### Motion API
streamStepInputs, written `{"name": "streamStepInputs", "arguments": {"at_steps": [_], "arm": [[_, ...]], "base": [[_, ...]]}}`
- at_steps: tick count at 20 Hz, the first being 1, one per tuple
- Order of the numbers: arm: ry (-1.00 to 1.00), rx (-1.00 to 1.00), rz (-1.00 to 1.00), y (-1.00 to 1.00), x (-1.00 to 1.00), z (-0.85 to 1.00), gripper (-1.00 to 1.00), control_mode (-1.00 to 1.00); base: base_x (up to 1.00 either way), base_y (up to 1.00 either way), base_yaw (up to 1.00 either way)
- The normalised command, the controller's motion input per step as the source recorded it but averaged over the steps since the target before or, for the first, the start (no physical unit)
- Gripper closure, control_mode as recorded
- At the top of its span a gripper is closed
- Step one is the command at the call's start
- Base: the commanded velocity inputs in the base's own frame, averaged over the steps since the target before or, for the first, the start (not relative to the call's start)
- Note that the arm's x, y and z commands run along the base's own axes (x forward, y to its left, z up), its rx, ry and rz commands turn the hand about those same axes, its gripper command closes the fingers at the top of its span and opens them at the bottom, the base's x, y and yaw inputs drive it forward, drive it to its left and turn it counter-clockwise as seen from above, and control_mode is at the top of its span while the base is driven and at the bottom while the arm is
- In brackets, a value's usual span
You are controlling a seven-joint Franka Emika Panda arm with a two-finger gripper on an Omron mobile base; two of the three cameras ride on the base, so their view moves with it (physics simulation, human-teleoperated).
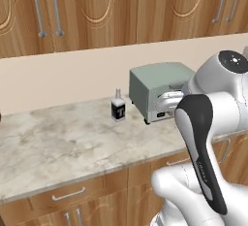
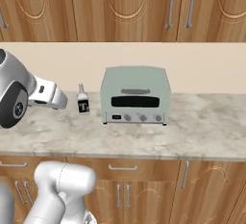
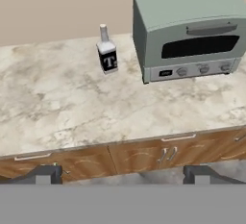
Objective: Move the drinks to the dining counter.
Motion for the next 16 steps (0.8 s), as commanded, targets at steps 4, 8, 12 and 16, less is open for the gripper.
{"name": "streamStepInputs", "arguments": {"at_steps": [4, 8, 12, 16], "arm": [[0.00, 0.00, 0.00, 0.00, 0.00, 0.00, -1.00, 1.00], [0.00, 0.00, 0.00, 0.00, 0.00, 0.00, -1.00, 1.00], [0.00, 0.00, 0.00, 0.00, 0.00, 0.00, -1.00, 1.00], [0.00, 0.00, 0.00, 0.00, 0.00, 0.00, -1.00, 1.00]], "base": [[0.49, 0.02, 0.12], [0.22, -0.05, 0.35], [0.34, -0.04, 0.38], [0.45, -0.03, 0.20]]}}
